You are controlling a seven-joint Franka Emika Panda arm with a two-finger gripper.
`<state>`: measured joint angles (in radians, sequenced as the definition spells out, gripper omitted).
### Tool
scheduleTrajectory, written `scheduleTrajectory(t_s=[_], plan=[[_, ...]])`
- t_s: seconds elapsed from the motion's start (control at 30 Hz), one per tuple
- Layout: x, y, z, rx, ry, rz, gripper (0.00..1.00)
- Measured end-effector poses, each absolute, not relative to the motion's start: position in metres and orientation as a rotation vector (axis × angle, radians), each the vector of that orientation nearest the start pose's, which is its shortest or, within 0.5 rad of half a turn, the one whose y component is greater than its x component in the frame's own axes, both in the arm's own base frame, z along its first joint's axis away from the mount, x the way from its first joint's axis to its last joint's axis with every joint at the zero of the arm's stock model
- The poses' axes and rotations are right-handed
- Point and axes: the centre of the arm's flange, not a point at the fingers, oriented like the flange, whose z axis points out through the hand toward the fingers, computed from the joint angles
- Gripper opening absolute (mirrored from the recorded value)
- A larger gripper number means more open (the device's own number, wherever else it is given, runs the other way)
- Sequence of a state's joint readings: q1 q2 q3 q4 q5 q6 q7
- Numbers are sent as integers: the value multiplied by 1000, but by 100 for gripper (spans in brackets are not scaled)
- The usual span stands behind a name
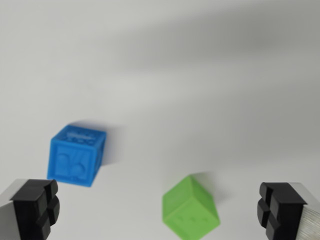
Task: Stack cube
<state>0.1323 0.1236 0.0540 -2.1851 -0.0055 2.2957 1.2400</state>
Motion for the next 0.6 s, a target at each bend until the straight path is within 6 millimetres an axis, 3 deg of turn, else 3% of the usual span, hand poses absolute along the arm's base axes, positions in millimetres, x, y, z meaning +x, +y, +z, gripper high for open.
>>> scheduleTrajectory(t_s=[0.6], plan=[[513, 162, 294, -2665, 1669, 14, 100]])
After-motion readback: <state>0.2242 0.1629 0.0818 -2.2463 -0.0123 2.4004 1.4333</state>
